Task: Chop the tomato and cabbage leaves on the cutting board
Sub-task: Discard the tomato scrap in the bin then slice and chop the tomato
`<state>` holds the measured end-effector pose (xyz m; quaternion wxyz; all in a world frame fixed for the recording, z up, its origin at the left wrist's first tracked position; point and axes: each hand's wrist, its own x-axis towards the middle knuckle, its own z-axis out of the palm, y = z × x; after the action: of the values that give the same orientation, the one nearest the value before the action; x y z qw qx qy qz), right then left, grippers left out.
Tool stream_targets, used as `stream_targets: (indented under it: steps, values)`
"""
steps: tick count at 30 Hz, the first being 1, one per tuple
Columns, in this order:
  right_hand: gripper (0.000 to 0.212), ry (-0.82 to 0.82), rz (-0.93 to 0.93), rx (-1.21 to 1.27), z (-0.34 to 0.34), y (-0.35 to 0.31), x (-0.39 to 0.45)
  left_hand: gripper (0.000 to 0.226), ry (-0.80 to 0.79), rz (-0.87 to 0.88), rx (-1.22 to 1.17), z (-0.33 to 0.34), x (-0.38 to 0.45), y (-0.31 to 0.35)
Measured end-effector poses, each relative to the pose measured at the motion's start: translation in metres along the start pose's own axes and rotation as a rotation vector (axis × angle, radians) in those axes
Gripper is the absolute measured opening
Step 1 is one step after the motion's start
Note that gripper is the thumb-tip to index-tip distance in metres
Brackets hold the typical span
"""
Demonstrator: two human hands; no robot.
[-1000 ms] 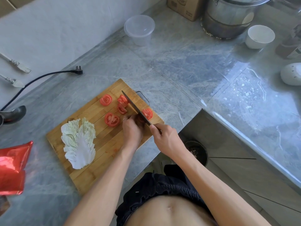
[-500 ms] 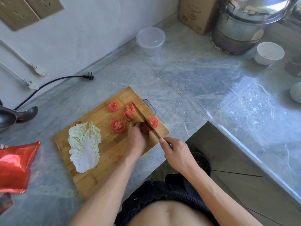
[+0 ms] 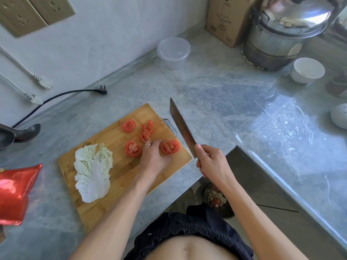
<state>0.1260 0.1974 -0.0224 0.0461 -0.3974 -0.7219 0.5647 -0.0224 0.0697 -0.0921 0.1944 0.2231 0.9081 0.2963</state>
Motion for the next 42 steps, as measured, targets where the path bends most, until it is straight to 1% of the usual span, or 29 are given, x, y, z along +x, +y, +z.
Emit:
stream_targets:
  steps: [2, 7, 12, 15, 17, 19, 22, 25, 30, 35, 37, 39, 41, 42]
  values:
    - [0.049, -0.001, 0.02, 0.017, -0.002, 0.001, 0.004, 0.059, -0.013, 0.012, 0.038, 0.004, 0.003, 0.009]
    - [0.046, -0.029, 0.034, 0.015, -0.002, 0.008, 0.01, 0.051, -0.01, -0.032, 0.069, 0.008, 0.007, 0.018]
    - [0.041, -0.05, 0.037, 0.022, 0.003, 0.01, 0.016, 0.046, -0.024, 0.036, 0.105, 0.005, 0.012, 0.015]
    - [0.041, -0.057, 0.037, 0.038, 0.004, 0.011, 0.021, 0.051, -0.034, 0.064, 0.14, 0.001, 0.018, 0.013]
    - [0.041, -0.064, 0.041, 0.042, 0.004, 0.012, 0.025, 0.059, -0.042, 0.123, 0.177, 0.003, 0.02, 0.015]
    - [0.042, -0.061, 0.049, 0.046, 0.004, 0.013, 0.029, 0.061, -0.082, 0.232, 0.293, 0.009, 0.019, 0.022]
    - [0.038, -0.062, 0.062, 0.058, 0.004, 0.014, 0.036, 0.045, -0.137, 0.331, 0.53, 0.018, 0.018, 0.034]
    - [0.037, -0.07, 0.062, 0.064, 0.003, 0.013, 0.042, 0.037, -0.136, 0.383, 0.613, 0.013, 0.025, 0.03]
    - [0.038, -0.094, 0.05, 0.073, 0.008, 0.006, 0.053, 0.036, -0.154, 0.467, 0.806, -0.011, 0.047, 0.01]
    - [0.038, -0.118, 0.032, 0.07, 0.019, 0.0, 0.063, 0.04, -0.143, 0.478, 0.877, -0.023, 0.056, -0.002]
    - [0.038, -0.138, 0.01, 0.068, 0.021, -0.007, 0.067, 0.038, -0.161, 0.469, 0.826, -0.026, 0.055, -0.003]
    - [0.039, -0.161, -0.019, 0.058, 0.025, -0.014, 0.072, 0.033, -0.13, 0.457, 0.599, -0.035, 0.055, -0.006]
    - [0.037, -0.167, -0.04, 0.052, 0.026, -0.019, 0.076, 0.027, 0.03, 0.407, 0.316, -0.048, 0.057, -0.006]
    - [0.036, -0.171, -0.051, 0.051, 0.026, -0.021, 0.077, 0.026, 0.123, 0.338, 0.227, -0.056, 0.062, -0.01]
